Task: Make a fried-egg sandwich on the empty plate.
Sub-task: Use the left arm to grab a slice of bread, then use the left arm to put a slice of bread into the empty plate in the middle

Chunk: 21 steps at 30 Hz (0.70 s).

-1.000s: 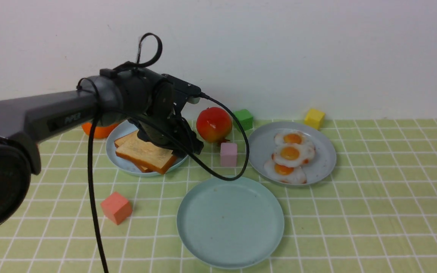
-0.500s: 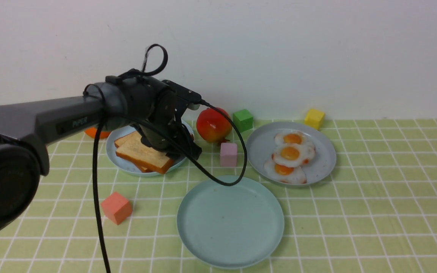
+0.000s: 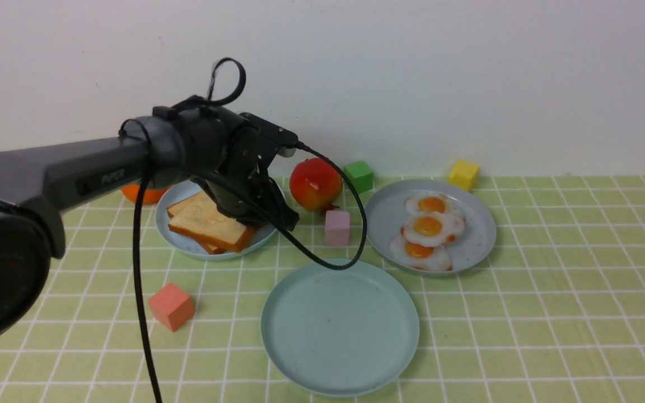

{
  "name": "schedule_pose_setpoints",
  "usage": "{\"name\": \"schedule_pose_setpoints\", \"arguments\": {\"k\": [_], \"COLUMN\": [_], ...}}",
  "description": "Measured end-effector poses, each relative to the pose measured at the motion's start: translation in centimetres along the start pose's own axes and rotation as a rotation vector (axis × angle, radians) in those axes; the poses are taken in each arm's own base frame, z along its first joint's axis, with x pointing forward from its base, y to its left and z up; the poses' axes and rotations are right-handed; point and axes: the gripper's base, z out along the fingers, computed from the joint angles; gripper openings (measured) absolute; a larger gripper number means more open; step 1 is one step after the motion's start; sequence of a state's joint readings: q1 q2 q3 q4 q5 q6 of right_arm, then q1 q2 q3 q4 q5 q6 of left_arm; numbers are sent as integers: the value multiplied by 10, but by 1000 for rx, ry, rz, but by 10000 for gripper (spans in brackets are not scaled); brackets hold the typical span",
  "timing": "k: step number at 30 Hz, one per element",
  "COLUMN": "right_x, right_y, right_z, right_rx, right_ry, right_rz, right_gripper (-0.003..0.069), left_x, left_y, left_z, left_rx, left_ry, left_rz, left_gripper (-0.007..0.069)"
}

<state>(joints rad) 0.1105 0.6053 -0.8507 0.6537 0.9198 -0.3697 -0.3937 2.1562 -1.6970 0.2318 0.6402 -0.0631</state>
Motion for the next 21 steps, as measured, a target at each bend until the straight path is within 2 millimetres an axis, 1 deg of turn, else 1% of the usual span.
{"name": "schedule_pose_setpoints", "arguments": {"k": [1, 2, 4, 5, 6, 7, 8, 9, 10, 11, 13, 14, 15, 16, 18, 19, 21], "right_x": [-4, -9, -13, -15, -16, -16, -16, -15, -15, -14, -11, -10, -9, -8, -4, -4, -1], "right_y": [2, 4, 7, 8, 9, 9, 9, 10, 9, 9, 11, 12, 13, 15, 19, 19, 22], "right_z": [-3, -8, -13, -16, -19, -20, -21, -23, -25, -27, -34, -37, -38, -43, -52, -53, -59], "right_rx": [4, 8, 15, 20, 27, 33, 35, 47, 56, 68, 91, 96, 98, 102, 109, 109, 111], "right_ry": [-9, -19, -29, -32, -35, -35, -36, -39, -39, -41, -56, -64, -68, -82, -111, -114, -133], "right_rz": [-14, -35, -58, -71, -83, -91, -93, -108, -117, -130, -157, -166, -170, -181, -202, -203, -215], "right_gripper": [25, 27, 28, 29, 29, 29, 29, 31, 31, 31, 31, 31, 32, 32, 32, 32, 32], "left_x": [-2, -8, -13, -16, -17, -17, -16, -13, -12, -8, 5, 10, 13, 23, 34, 34, 38], "left_y": [2, 5, 7, 6, 4, -1, 0, -13, -22, -36, -70, -83, -89, -110, -136, -137, -154], "left_z": [-8, -26, -46, -64, -78, -86, -88, -105, -111, -119, -128, -129, -130, -129, -129, -129, -126], "left_rx": [-3, -8, -12, -14, -12, -7, -8, 9, 22, 42, 97, 116, 125, 157, 192, 194, 214], "left_ry": [-8, -31, -49, -59, -64, -68, -69, -76, -81, -84, -79, -73, -71, -54, -40, -40, -48], "left_rz": [-2, -9, -11, -11, -6, 3, 3, 29, 48, 76, 146, 173, 186, 230, 291, 295, 330], "left_gripper": [28, 28, 28, 28, 28, 28, 28, 28, 28, 28, 28, 28, 28, 28, 28, 28, 28]}}
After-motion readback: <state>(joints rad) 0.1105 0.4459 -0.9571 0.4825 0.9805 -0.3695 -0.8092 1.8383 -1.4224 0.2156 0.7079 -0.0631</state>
